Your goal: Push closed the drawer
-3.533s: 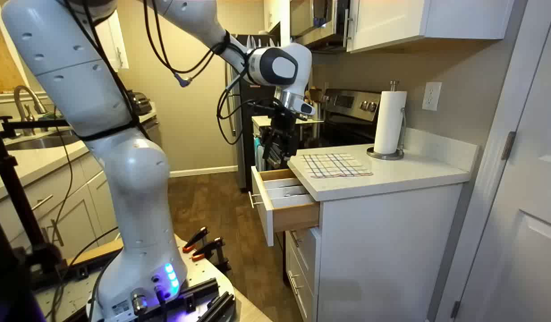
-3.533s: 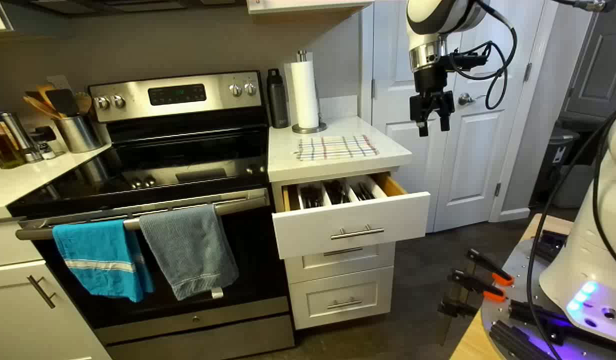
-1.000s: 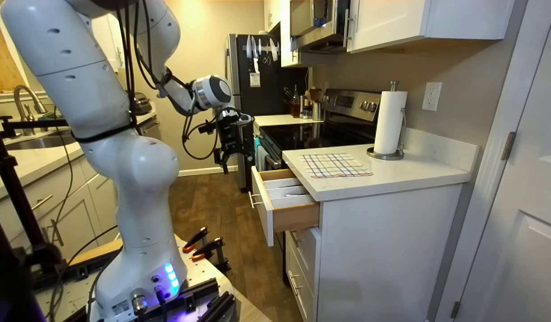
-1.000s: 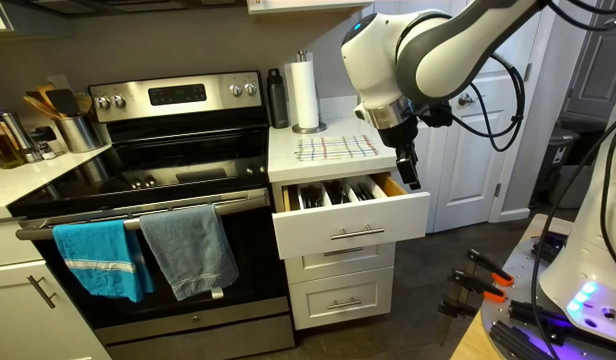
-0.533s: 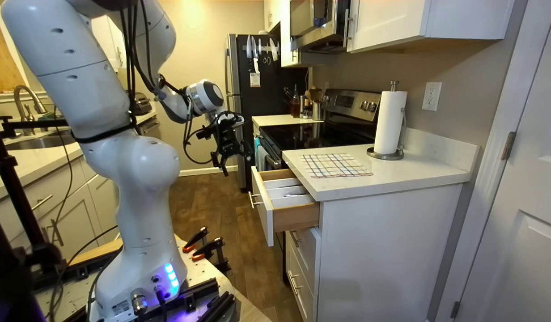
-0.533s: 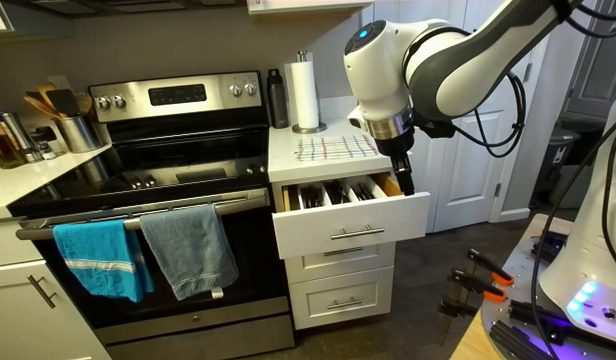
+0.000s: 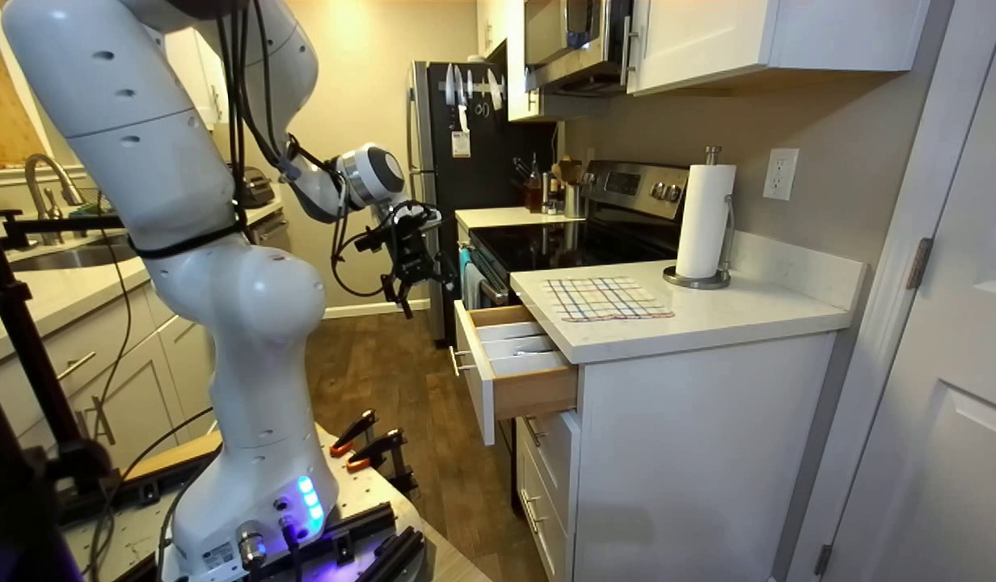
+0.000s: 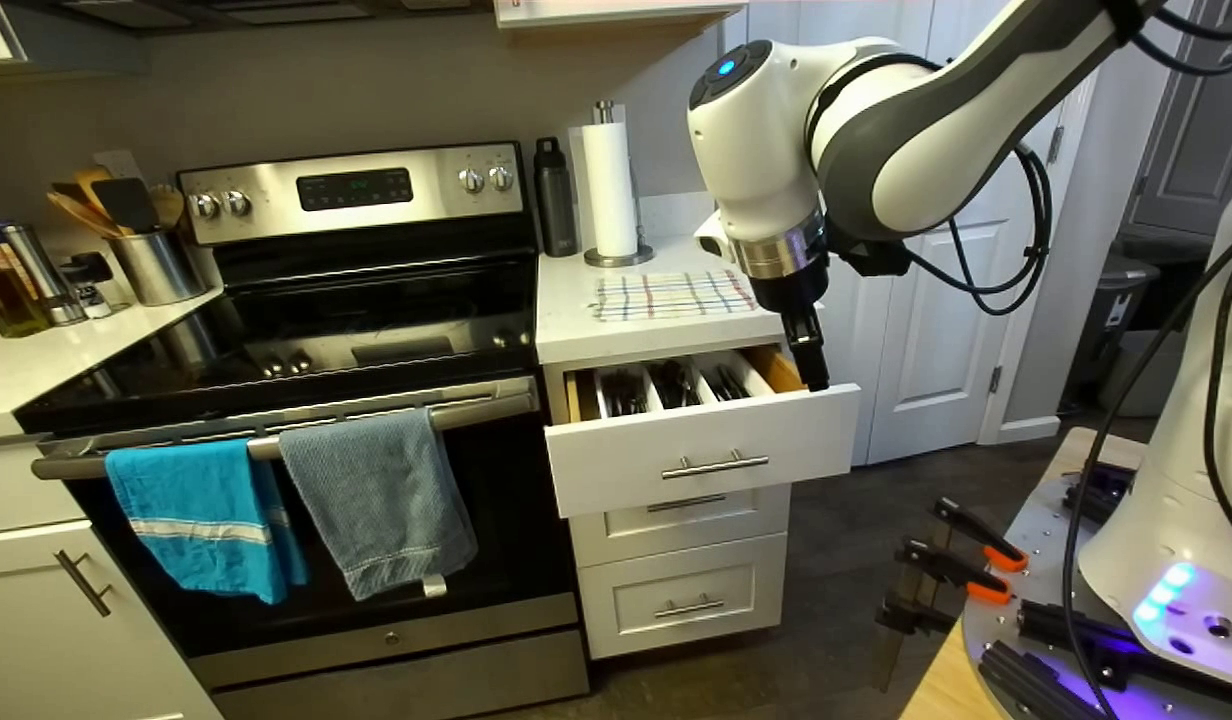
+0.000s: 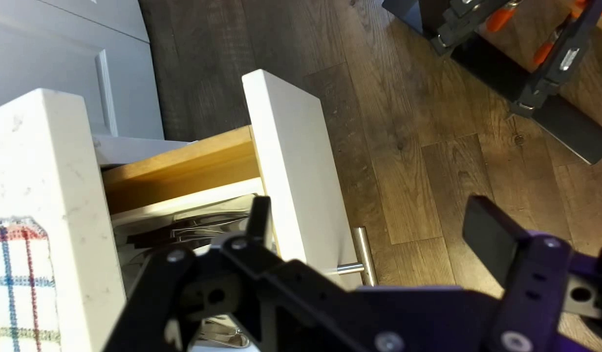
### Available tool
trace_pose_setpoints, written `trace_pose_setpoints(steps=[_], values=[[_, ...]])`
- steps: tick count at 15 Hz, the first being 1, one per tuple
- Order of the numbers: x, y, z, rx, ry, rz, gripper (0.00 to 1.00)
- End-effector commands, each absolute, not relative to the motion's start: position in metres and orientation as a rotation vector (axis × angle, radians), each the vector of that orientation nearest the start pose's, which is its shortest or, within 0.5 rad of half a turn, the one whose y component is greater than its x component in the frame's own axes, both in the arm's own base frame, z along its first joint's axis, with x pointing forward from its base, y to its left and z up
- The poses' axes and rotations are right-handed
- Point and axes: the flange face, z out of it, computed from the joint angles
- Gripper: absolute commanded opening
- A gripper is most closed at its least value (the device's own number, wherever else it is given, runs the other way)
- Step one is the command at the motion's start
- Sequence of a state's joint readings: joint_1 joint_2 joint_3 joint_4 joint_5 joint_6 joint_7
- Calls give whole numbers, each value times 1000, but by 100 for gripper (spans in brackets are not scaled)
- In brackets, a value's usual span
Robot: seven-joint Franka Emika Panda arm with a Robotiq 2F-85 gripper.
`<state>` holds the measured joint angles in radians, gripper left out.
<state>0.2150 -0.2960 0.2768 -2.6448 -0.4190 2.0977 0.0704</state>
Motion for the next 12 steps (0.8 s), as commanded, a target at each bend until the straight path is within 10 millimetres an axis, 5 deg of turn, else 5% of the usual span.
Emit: trace_pose_setpoints(steps=[1,12], values=[[346,157,324,-3403,-1170,271,100],[365,228,269,-3168,-1484,-375,100]])
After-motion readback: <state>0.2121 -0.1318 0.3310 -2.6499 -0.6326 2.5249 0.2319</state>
